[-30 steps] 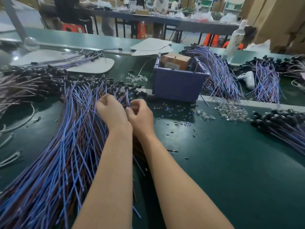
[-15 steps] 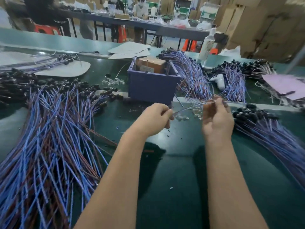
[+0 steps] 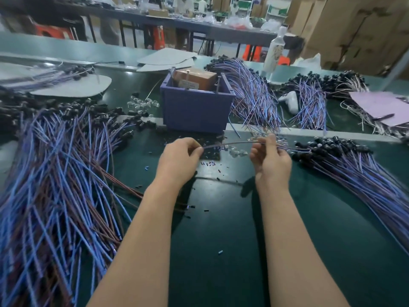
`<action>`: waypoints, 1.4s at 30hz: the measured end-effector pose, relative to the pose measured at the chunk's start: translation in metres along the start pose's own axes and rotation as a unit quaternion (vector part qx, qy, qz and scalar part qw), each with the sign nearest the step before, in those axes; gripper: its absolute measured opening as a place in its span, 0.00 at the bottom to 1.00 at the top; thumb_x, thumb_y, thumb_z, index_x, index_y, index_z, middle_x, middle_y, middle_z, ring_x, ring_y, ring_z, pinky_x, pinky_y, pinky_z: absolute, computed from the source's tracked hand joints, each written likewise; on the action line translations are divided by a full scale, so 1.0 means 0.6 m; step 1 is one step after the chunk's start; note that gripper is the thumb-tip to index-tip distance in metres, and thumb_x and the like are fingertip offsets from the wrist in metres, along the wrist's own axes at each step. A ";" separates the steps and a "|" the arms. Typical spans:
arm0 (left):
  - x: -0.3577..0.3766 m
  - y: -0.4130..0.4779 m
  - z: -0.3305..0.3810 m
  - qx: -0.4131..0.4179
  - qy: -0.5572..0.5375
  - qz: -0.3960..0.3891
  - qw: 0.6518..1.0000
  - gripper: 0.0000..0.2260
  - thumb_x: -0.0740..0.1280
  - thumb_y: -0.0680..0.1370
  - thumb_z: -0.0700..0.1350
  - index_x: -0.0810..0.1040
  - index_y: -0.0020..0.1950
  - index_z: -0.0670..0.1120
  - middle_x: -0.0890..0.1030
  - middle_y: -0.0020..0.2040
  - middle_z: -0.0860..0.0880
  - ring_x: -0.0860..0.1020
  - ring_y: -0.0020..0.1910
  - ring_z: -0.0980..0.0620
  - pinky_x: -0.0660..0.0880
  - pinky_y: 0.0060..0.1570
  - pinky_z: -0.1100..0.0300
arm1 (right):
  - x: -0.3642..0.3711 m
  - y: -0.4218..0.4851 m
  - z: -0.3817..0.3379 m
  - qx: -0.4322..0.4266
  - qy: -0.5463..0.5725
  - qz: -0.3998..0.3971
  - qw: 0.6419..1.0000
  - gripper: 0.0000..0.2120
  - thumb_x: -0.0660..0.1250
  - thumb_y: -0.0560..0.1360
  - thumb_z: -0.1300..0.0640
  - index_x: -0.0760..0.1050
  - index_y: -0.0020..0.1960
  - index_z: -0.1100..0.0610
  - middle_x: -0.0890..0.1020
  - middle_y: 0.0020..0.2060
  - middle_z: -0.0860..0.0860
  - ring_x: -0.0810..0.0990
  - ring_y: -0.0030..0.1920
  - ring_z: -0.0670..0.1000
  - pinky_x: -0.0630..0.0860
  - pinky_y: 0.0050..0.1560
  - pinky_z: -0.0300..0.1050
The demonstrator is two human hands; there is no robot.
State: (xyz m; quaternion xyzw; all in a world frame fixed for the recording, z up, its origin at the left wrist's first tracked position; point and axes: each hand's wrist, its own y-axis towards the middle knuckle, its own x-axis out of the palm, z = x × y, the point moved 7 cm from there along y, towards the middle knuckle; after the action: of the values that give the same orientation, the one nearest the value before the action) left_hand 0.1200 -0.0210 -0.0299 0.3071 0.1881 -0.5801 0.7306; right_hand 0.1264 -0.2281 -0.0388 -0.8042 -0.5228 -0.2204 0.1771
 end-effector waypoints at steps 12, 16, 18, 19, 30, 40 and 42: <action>0.000 -0.006 -0.010 -0.049 -0.114 0.000 0.992 0.08 0.66 0.78 0.44 0.79 0.39 0.52 0.80 0.30 0.59 0.79 0.33 0.65 0.71 0.36 0.75 | 0.040 -0.022 0.035 -0.023 -0.172 -0.097 0.980 0.13 0.62 0.79 0.58 0.78 0.41 0.65 0.81 0.32 0.57 0.80 0.27 0.44 0.78 0.33 0.33; 0.002 -0.011 -0.009 -0.068 -0.150 -0.015 0.986 0.08 0.65 0.79 0.44 0.79 0.40 0.48 0.82 0.31 0.56 0.80 0.32 0.64 0.72 0.36 0.73 | 0.040 -0.025 0.035 -0.030 -0.171 -0.081 0.981 0.14 0.62 0.79 0.58 0.77 0.39 0.64 0.80 0.31 0.56 0.79 0.26 0.44 0.78 0.33 0.34; -0.001 -0.012 -0.008 -0.066 -0.123 -0.003 0.990 0.09 0.65 0.79 0.46 0.79 0.39 0.49 0.82 0.30 0.57 0.81 0.35 0.62 0.73 0.39 0.67 | 0.039 -0.024 0.036 -0.030 -0.174 -0.076 0.981 0.14 0.62 0.79 0.57 0.77 0.38 0.63 0.80 0.30 0.55 0.79 0.26 0.45 0.78 0.33 0.34; -0.003 -0.013 -0.007 -0.065 -0.113 0.004 0.991 0.10 0.65 0.79 0.46 0.79 0.38 0.49 0.82 0.30 0.57 0.82 0.36 0.61 0.73 0.40 0.66 | 0.038 -0.024 0.036 -0.032 -0.176 -0.075 0.981 0.14 0.63 0.79 0.57 0.77 0.39 0.64 0.80 0.30 0.55 0.79 0.26 0.45 0.78 0.33 0.34; 0.013 -0.017 -0.016 -0.134 -0.272 0.013 0.953 0.13 0.62 0.80 0.43 0.80 0.38 0.45 0.84 0.35 0.50 0.84 0.37 0.53 0.78 0.46 0.57 | 0.038 -0.020 0.043 -0.025 -0.164 -0.071 0.984 0.14 0.63 0.79 0.57 0.77 0.39 0.64 0.81 0.27 0.53 0.79 0.26 0.45 0.78 0.32 0.34; 0.002 -0.019 -0.002 -0.070 -0.114 0.087 0.987 0.15 0.60 0.78 0.36 0.78 0.61 0.46 0.77 0.55 0.52 0.74 0.52 0.57 0.65 0.51 0.72 | 0.034 -0.018 0.046 0.046 -0.024 -0.038 0.998 0.13 0.62 0.79 0.57 0.76 0.40 0.64 0.81 0.25 0.49 0.81 0.27 0.44 0.78 0.31 0.33; 0.008 -0.019 0.006 -0.052 -0.118 0.077 0.989 0.11 0.64 0.77 0.40 0.79 0.59 0.47 0.77 0.53 0.52 0.74 0.49 0.57 0.67 0.51 0.68 | 0.038 -0.021 0.050 0.052 -0.021 -0.038 0.998 0.13 0.63 0.79 0.58 0.76 0.39 0.64 0.81 0.26 0.50 0.81 0.27 0.44 0.78 0.31 0.33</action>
State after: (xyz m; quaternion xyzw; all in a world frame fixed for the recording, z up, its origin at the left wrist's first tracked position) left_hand 0.1102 -0.0286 -0.0327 0.2119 0.1060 -0.5435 0.8053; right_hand 0.1279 -0.1904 -0.0510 -0.7780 -0.5673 -0.1828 0.1987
